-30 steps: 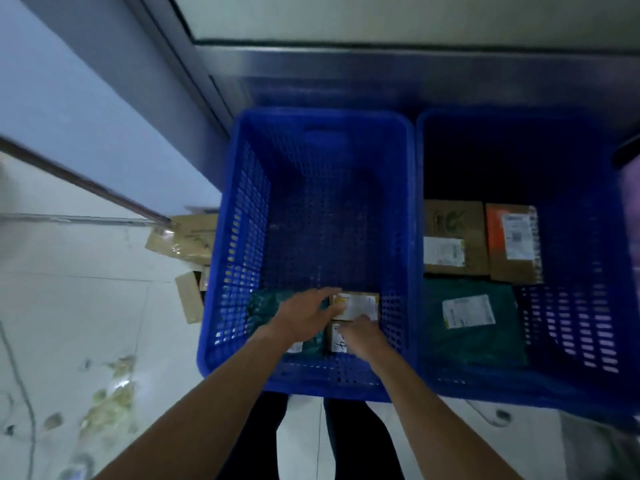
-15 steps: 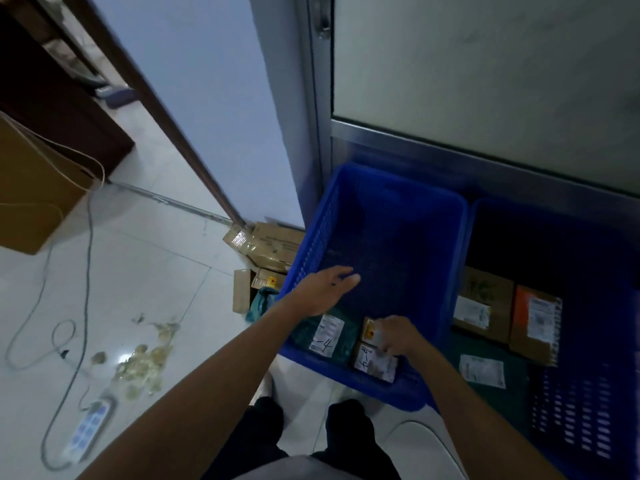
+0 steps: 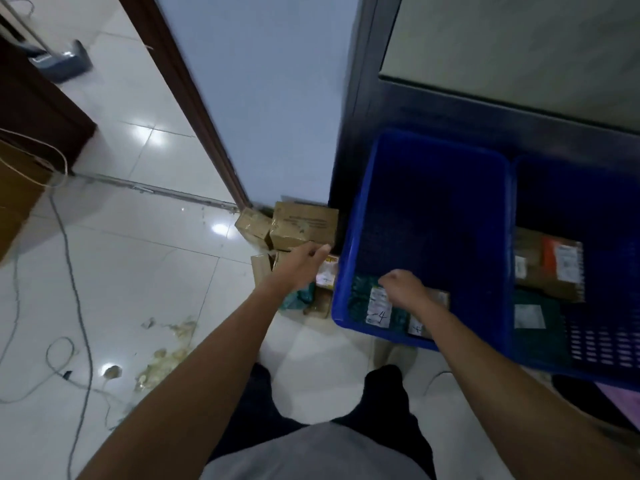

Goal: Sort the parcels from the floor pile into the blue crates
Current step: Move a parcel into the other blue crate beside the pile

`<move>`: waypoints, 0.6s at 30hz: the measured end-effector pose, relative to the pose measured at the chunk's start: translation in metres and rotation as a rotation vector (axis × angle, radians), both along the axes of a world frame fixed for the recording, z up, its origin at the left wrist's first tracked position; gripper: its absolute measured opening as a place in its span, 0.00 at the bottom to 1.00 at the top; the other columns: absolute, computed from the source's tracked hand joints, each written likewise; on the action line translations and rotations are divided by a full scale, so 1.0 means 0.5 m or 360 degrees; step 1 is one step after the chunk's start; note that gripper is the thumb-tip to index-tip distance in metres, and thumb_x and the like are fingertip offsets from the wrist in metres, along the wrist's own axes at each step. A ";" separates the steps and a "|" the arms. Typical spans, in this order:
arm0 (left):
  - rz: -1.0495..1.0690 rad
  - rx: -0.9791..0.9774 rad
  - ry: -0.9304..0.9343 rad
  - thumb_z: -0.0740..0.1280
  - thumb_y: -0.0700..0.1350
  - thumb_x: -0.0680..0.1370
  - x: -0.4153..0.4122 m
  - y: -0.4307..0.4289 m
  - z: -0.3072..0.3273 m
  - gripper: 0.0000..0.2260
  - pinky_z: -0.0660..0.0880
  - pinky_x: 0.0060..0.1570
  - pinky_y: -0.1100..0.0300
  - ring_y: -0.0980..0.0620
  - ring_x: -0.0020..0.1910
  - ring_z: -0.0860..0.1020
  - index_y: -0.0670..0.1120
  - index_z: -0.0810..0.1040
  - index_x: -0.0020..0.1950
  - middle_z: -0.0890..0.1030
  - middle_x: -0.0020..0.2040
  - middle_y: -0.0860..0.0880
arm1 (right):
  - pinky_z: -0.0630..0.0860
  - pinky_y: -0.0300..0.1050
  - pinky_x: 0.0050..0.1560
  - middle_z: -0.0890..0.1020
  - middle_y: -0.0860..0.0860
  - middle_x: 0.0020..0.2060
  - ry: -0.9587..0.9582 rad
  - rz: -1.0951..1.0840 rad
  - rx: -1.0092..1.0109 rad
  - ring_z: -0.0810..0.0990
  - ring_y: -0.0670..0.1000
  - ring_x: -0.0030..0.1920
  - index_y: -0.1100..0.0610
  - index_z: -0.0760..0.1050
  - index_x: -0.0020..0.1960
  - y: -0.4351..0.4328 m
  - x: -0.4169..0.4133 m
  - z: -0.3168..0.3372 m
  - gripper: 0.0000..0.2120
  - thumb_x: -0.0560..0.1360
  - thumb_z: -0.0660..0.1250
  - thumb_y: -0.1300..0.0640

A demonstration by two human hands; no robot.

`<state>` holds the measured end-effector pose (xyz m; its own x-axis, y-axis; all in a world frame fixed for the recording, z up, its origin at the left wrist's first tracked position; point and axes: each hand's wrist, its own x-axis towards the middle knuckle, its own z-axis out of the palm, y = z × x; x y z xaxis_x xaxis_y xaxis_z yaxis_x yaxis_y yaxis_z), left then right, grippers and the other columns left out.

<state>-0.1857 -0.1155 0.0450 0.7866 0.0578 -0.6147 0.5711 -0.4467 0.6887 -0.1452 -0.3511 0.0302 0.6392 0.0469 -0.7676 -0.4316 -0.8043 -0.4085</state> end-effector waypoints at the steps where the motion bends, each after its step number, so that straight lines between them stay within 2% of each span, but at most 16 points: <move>1: 0.0011 -0.0039 0.0013 0.57 0.65 0.80 -0.009 0.035 -0.007 0.26 0.74 0.64 0.43 0.47 0.59 0.79 0.48 0.78 0.66 0.82 0.59 0.48 | 0.66 0.48 0.42 0.73 0.57 0.38 -0.0034 -0.0049 0.0008 0.72 0.54 0.39 0.57 0.71 0.42 0.029 -0.014 0.001 0.10 0.80 0.60 0.53; 5: -0.0115 -0.0033 0.0066 0.58 0.57 0.84 -0.035 0.157 -0.028 0.20 0.72 0.66 0.46 0.46 0.61 0.77 0.46 0.77 0.66 0.80 0.61 0.46 | 0.75 0.51 0.45 0.81 0.55 0.42 -0.0059 -0.0190 -0.0026 0.80 0.55 0.43 0.58 0.74 0.45 0.131 -0.065 -0.010 0.11 0.79 0.61 0.51; 7: -0.0141 -0.0019 0.0094 0.58 0.60 0.82 -0.047 0.208 -0.051 0.20 0.73 0.65 0.47 0.46 0.60 0.77 0.49 0.78 0.65 0.80 0.60 0.46 | 0.78 0.56 0.52 0.82 0.56 0.45 -0.0076 -0.0213 -0.0017 0.82 0.56 0.48 0.58 0.76 0.48 0.178 -0.087 -0.019 0.11 0.80 0.61 0.51; 8: -0.0158 -0.0011 0.0114 0.58 0.62 0.82 -0.051 0.227 -0.068 0.21 0.74 0.64 0.47 0.46 0.60 0.78 0.50 0.78 0.65 0.80 0.60 0.47 | 0.78 0.57 0.53 0.82 0.56 0.45 -0.0085 -0.0211 -0.0007 0.82 0.57 0.48 0.57 0.77 0.49 0.198 -0.097 -0.027 0.11 0.81 0.61 0.51; 10: -0.0192 0.0028 0.0162 0.58 0.59 0.83 -0.061 0.254 -0.103 0.19 0.75 0.59 0.50 0.45 0.57 0.78 0.49 0.77 0.64 0.80 0.57 0.46 | 0.78 0.57 0.54 0.82 0.55 0.47 -0.0081 -0.0181 -0.0009 0.81 0.57 0.49 0.56 0.77 0.49 0.233 -0.113 -0.049 0.10 0.81 0.60 0.52; 13: -0.0179 0.0006 0.0239 0.58 0.57 0.84 -0.069 0.275 -0.166 0.16 0.75 0.61 0.48 0.44 0.56 0.79 0.48 0.78 0.61 0.80 0.56 0.45 | 0.76 0.52 0.54 0.81 0.54 0.51 -0.0004 -0.0066 -0.0037 0.79 0.56 0.52 0.55 0.77 0.53 0.269 -0.135 -0.100 0.10 0.82 0.59 0.52; 15: -0.0109 -0.0043 0.0296 0.60 0.60 0.82 -0.076 0.284 -0.218 0.19 0.75 0.63 0.45 0.42 0.57 0.79 0.49 0.79 0.60 0.80 0.53 0.45 | 0.76 0.51 0.54 0.80 0.53 0.52 0.0067 -0.0007 -0.0037 0.79 0.55 0.54 0.55 0.76 0.55 0.284 -0.144 -0.150 0.11 0.83 0.59 0.50; 18: 0.0011 -0.0072 0.0364 0.60 0.68 0.73 -0.087 0.291 -0.333 0.25 0.76 0.62 0.40 0.41 0.55 0.80 0.51 0.80 0.53 0.81 0.50 0.45 | 0.77 0.53 0.58 0.80 0.55 0.53 0.0157 0.0005 -0.0044 0.79 0.57 0.55 0.58 0.77 0.57 0.296 -0.147 -0.231 0.14 0.82 0.59 0.50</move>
